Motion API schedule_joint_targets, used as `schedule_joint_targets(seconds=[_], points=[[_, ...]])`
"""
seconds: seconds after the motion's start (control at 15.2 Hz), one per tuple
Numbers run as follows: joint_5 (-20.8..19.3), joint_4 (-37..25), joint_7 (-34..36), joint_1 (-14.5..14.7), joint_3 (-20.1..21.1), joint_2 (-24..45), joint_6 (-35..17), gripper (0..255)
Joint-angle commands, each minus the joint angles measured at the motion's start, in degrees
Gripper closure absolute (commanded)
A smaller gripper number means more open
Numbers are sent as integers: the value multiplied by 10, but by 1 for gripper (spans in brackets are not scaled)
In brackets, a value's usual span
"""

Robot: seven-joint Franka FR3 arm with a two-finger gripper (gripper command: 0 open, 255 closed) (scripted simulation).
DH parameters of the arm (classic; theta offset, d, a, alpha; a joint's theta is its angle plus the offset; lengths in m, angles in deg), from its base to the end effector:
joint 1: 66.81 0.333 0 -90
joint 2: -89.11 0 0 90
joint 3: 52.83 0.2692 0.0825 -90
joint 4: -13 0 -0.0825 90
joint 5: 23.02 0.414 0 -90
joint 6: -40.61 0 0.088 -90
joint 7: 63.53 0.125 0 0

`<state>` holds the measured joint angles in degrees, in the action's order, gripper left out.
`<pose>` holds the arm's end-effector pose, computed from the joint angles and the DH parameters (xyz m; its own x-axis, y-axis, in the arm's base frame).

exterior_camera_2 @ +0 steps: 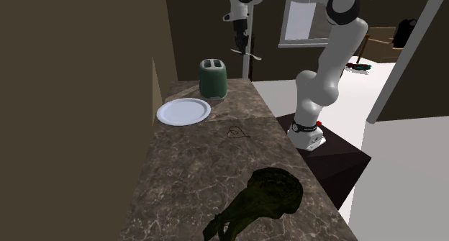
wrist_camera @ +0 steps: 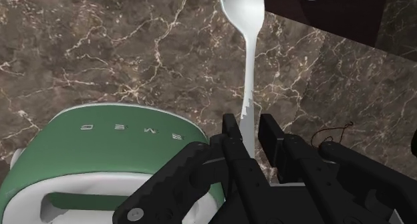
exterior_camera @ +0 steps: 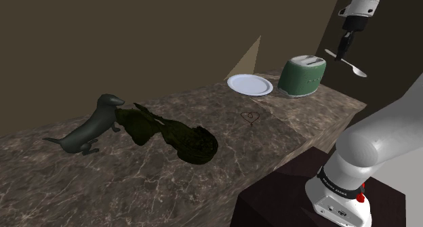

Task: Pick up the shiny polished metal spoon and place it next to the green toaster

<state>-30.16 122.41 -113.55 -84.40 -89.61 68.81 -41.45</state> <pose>0.2464 -0.4199 0.5297 0.9982 -0.0256 -0.0550 -0.0360 -0.9797 -0.1974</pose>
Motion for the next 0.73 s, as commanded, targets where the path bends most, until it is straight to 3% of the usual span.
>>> schedule_joint_targets(seconds=[0.0, 0.66], points=[[-2, 16, 0, -1, -1, -2, -14, 255], [-9, 97, -1, -6, -9, -8, -90, 255]])
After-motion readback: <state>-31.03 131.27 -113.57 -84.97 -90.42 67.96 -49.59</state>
